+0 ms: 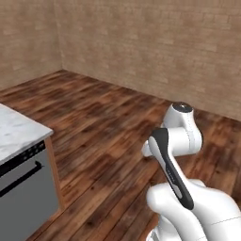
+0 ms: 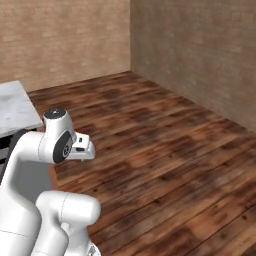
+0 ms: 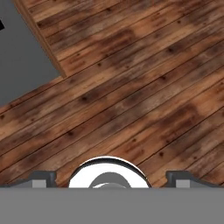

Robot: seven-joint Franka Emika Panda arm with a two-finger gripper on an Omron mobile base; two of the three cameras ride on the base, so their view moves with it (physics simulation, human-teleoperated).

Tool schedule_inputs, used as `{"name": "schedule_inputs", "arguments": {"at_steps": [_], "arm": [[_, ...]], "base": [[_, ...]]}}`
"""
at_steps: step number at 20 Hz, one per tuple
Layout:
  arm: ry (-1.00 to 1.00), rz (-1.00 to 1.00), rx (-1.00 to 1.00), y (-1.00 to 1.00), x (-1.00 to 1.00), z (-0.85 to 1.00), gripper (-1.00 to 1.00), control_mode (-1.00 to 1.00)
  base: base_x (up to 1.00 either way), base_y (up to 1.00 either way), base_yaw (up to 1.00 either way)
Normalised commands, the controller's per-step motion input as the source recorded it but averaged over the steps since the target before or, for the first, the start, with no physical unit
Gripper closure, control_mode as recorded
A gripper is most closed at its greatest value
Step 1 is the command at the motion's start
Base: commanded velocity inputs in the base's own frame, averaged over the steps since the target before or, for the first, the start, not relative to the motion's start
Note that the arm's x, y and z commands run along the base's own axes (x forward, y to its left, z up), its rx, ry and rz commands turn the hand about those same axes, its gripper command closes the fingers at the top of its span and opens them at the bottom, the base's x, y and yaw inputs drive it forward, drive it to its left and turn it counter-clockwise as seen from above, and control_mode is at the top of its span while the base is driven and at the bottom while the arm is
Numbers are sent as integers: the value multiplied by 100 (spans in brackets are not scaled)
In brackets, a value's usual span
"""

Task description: Pick up the metallic utensils from the counter and place them in the open drawer. Make sure not to pick up any wooden utensils.

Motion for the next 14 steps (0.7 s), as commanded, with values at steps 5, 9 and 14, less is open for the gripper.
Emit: {"name": "schedule_inputs", "arguments": {"at_steps": [5, 9, 14], "arm": [[0, 0, 0, 0, 0, 0, -100, 100], [0, 0, 0, 0, 0, 0, -100, 100], [0, 0, 0, 0, 0, 0, -100, 100]], "base": [[100, -88, 20], [100, -91, 23], [100, -54, 51]]}}
